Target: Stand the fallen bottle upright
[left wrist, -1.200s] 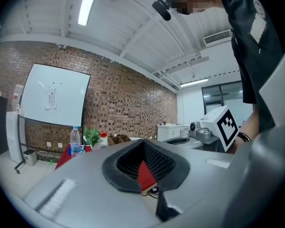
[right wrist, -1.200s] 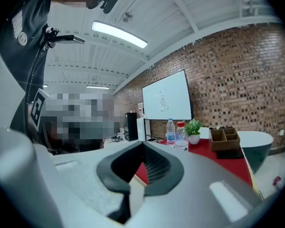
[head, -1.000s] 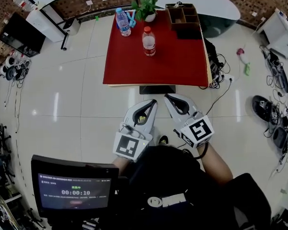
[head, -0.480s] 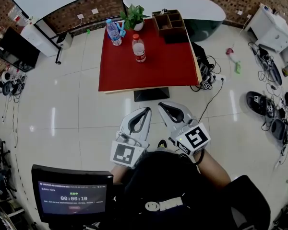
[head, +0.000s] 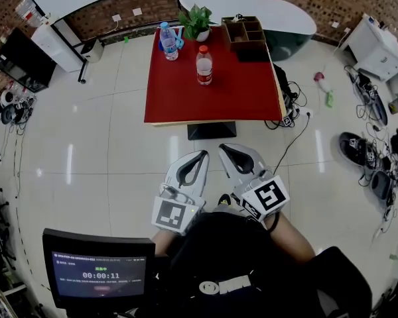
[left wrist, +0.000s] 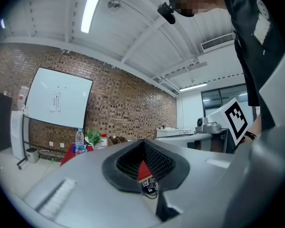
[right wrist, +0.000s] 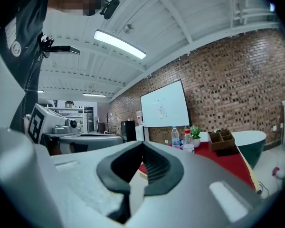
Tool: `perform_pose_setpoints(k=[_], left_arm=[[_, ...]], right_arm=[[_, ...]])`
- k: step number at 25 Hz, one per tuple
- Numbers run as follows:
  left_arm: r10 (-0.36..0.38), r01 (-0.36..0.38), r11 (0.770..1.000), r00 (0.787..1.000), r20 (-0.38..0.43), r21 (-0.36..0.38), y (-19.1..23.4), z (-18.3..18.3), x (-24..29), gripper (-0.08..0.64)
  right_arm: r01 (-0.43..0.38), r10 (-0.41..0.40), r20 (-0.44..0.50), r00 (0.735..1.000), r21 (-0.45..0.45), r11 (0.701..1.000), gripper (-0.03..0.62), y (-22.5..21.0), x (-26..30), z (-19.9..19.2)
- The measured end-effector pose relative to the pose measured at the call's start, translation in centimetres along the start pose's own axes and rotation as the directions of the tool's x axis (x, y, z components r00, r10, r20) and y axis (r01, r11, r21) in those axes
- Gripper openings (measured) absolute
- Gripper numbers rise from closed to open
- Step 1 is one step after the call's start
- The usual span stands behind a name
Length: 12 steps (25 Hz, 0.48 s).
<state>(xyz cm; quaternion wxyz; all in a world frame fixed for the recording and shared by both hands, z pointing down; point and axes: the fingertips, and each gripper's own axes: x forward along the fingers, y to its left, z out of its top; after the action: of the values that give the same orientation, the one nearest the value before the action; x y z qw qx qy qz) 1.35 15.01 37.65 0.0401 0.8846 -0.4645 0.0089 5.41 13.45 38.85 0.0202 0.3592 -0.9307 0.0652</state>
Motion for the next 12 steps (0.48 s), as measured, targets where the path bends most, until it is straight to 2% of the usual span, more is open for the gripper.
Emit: perform_pose_setpoints(k=[12], left_arm=[[-0.037, 0.037, 0.999, 0.999, 0.006, 0.007, -0.19, 0.13, 0.27, 0.008]], right_arm=[[0.024, -0.024, -0.006, 1.000, -0.010, 1.000, 0.003, -0.22, -0.15, -0.02]])
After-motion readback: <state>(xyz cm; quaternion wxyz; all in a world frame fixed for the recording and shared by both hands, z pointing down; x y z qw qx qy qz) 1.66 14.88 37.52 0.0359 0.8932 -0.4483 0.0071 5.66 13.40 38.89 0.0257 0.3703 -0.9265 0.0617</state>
